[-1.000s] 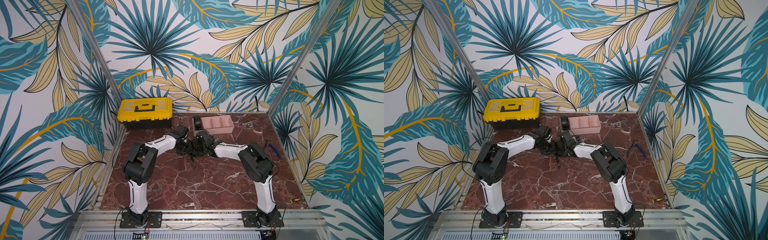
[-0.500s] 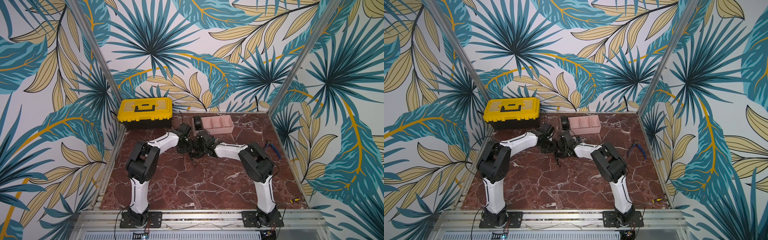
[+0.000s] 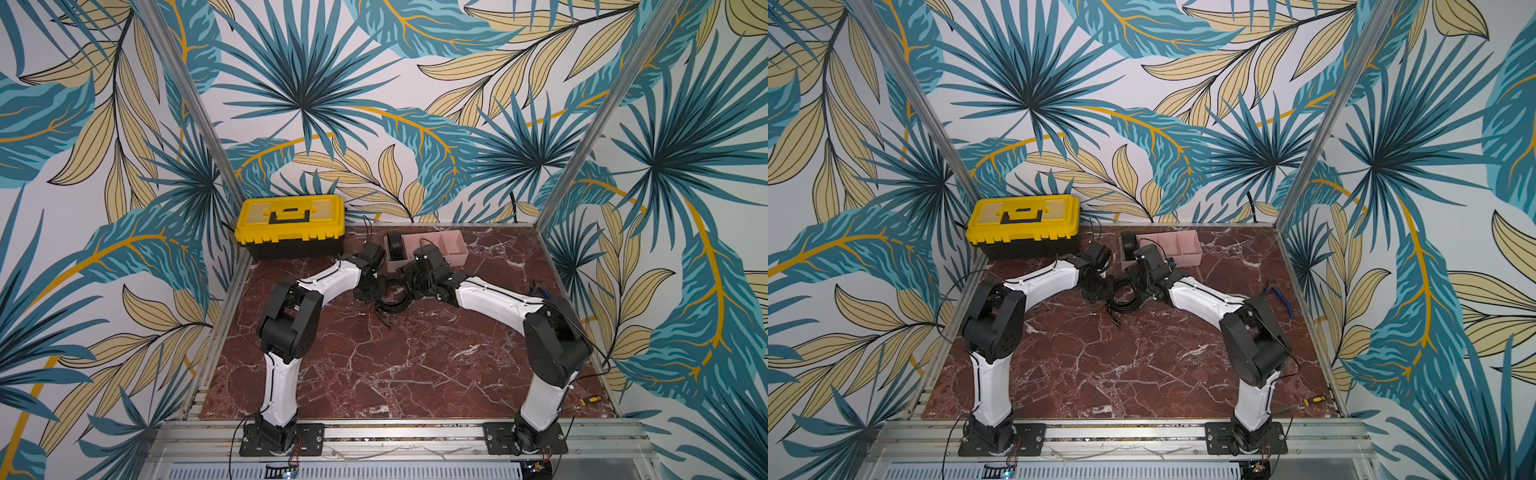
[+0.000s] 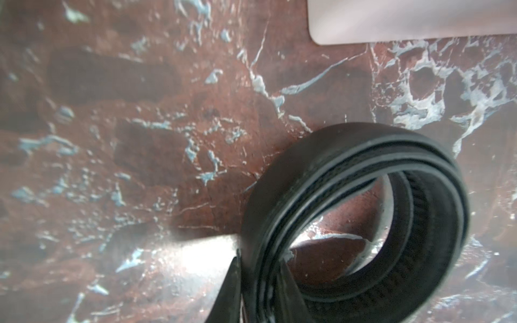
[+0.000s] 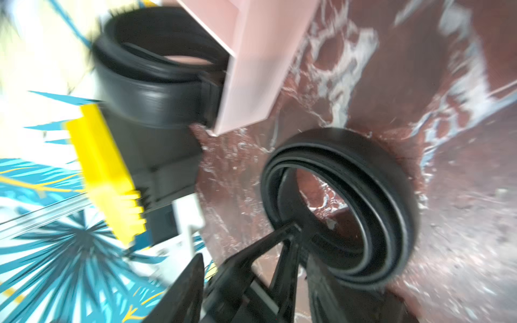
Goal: Place the belts into the storage roll
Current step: Pick up the belt from the center of the board.
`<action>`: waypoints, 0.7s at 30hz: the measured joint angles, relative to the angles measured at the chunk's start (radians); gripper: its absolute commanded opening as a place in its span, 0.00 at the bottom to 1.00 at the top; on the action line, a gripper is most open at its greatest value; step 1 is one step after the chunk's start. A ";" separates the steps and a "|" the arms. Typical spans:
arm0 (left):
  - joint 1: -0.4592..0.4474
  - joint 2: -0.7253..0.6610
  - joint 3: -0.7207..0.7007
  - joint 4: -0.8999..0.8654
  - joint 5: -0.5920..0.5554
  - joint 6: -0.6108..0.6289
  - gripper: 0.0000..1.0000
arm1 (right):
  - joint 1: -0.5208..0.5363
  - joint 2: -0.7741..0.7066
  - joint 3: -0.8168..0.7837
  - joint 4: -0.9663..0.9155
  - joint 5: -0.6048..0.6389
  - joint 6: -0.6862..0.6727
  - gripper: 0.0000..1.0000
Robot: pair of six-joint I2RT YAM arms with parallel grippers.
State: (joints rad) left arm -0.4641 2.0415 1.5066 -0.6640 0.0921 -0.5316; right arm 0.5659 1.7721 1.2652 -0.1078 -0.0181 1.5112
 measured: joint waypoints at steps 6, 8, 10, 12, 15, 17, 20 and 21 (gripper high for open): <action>0.000 0.005 0.025 -0.013 -0.058 0.116 0.00 | -0.128 -0.156 -0.057 -0.101 -0.008 -0.205 0.60; -0.008 0.005 0.033 -0.016 -0.085 0.171 0.00 | -0.174 -0.183 -0.052 -0.145 -0.011 -0.327 0.63; -0.013 0.000 0.037 -0.014 -0.113 0.235 0.00 | -0.208 -0.199 -0.023 -0.204 -0.021 -0.491 0.64; -0.023 -0.013 0.037 -0.011 -0.141 0.312 0.00 | -0.222 -0.200 0.038 -0.271 -0.043 -0.677 0.66; -0.045 -0.051 0.032 0.004 -0.168 0.435 0.00 | -0.229 -0.200 0.140 -0.359 -0.119 -0.958 0.75; -0.060 -0.094 0.018 0.025 -0.176 0.510 0.00 | -0.231 -0.203 0.191 -0.402 -0.155 -1.112 0.99; -0.075 -0.163 -0.002 0.047 -0.176 0.596 0.00 | -0.232 -0.222 0.207 -0.446 -0.192 -1.275 0.99; -0.080 -0.185 -0.008 0.055 -0.173 0.620 0.00 | -0.232 -0.230 0.207 -0.461 -0.202 -1.311 1.00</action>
State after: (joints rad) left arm -0.5442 1.8565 1.4990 -0.6090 -0.0807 0.0887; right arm 0.3336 1.5425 1.4719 -0.5686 -0.2199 0.2001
